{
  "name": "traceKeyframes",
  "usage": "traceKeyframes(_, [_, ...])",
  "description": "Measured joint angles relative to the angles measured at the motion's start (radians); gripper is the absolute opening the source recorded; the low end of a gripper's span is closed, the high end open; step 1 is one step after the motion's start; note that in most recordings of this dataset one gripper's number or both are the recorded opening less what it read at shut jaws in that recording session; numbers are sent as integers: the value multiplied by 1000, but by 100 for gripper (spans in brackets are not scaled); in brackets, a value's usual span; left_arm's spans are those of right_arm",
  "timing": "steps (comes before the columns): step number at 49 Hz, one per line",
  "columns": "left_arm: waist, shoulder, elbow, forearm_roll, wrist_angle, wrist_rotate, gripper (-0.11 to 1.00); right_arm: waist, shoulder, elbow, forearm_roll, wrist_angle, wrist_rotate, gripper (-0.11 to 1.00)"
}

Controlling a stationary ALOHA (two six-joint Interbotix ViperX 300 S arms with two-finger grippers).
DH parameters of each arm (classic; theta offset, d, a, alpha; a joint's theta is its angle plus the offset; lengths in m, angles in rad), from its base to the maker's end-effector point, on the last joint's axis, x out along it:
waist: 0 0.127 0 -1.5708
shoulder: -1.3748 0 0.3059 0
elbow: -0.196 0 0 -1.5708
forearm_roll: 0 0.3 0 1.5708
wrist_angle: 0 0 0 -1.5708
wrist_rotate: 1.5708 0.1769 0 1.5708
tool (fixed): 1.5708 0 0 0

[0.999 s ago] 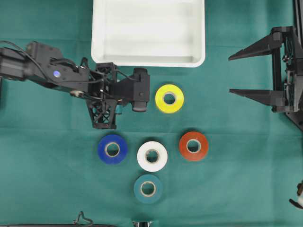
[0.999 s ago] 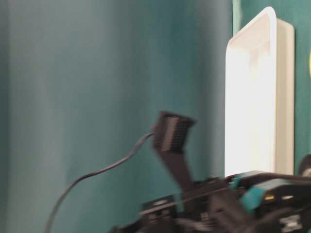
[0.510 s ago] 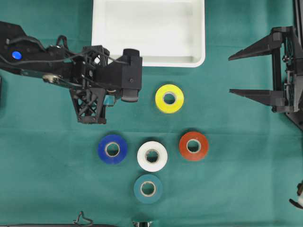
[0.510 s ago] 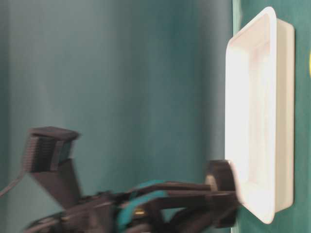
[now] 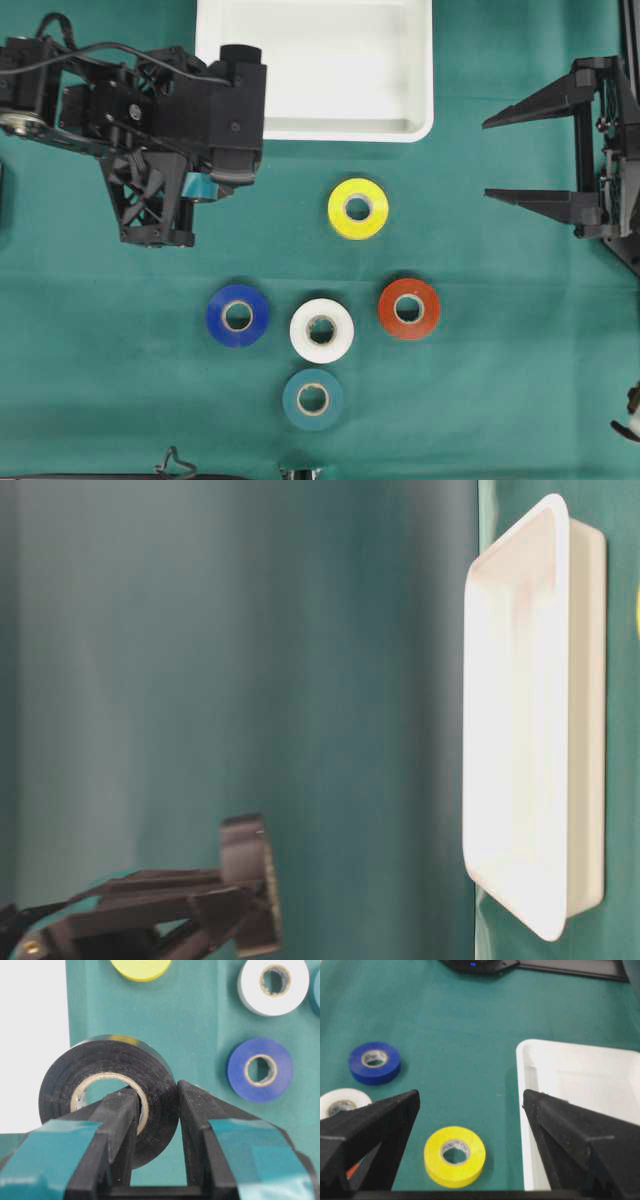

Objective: Pick up the tape from a random location and place it into the white case.
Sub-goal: 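Lift the black tape roll with the left gripper toward the tray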

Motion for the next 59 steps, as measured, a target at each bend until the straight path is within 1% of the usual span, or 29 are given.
traceKeyframes(52, [0, -3, -2, 2, 0, 0, 19, 2, -2, 0, 0, 11, -2, 93])
traceKeyframes(59, [18, -3, -2, 2, -14, 6, 19, 0, -2, 0, 0, 14, 0, 93])
